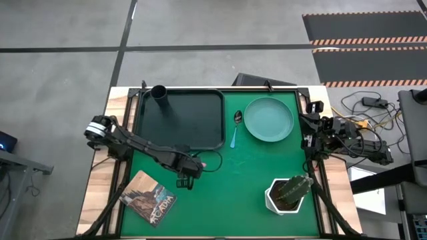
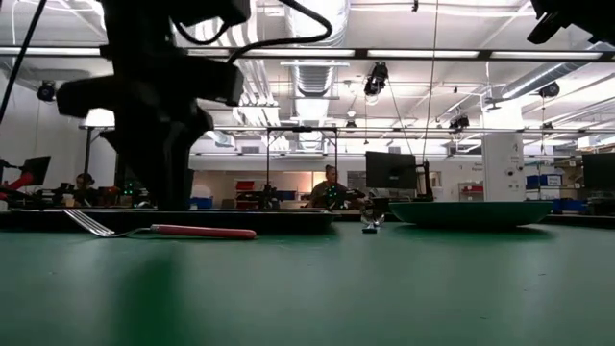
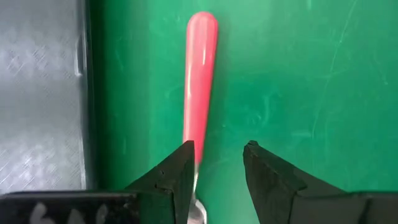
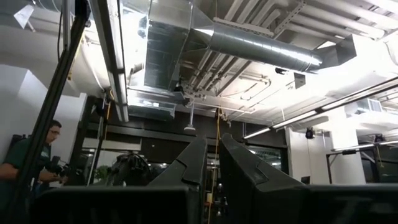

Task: Pick and place plate/cup/fork/spoon on tray
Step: Put the pink fork on the black serving tray to the bottom of the black cup

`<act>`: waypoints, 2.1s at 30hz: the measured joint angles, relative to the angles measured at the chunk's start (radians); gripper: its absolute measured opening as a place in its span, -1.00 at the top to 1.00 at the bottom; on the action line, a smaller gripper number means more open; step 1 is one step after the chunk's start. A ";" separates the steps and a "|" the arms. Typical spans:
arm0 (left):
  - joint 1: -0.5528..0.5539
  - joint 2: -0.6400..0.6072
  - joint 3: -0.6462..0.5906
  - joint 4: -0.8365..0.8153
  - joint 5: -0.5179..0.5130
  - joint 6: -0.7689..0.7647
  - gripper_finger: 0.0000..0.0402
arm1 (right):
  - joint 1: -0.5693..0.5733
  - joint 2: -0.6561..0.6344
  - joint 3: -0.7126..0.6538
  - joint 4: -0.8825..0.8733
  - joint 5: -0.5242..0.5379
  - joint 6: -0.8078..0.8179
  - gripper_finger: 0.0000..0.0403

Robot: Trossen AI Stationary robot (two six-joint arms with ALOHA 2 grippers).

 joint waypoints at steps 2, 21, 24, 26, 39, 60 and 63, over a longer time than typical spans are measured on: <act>-0.001 0.000 -0.033 0.041 -0.001 0.000 0.41 | 0.000 0.000 0.000 -0.001 0.000 0.000 0.84; 0.005 -0.006 -0.178 0.261 -0.101 -0.001 0.48 | 0.000 0.000 0.000 -0.004 0.000 0.009 0.84; 0.005 -0.009 -0.179 0.263 -0.091 -0.001 0.67 | 0.000 0.000 0.000 -0.006 0.000 0.008 0.84; 0.005 -0.012 -0.179 0.264 -0.074 0.002 0.82 | 0.000 0.000 0.000 -0.006 0.001 0.008 0.84; -0.008 -0.070 -0.026 0.202 0.011 -0.020 1.00 | 0.000 0.000 0.000 -0.006 0.000 0.008 0.84; -0.023 -0.092 -0.021 0.179 0.027 0.025 1.00 | 0.000 0.000 0.000 -0.006 0.000 0.007 0.84; -0.025 -0.086 -0.048 0.181 0.030 0.018 0.97 | 0.000 0.000 0.000 -0.007 0.000 0.007 0.84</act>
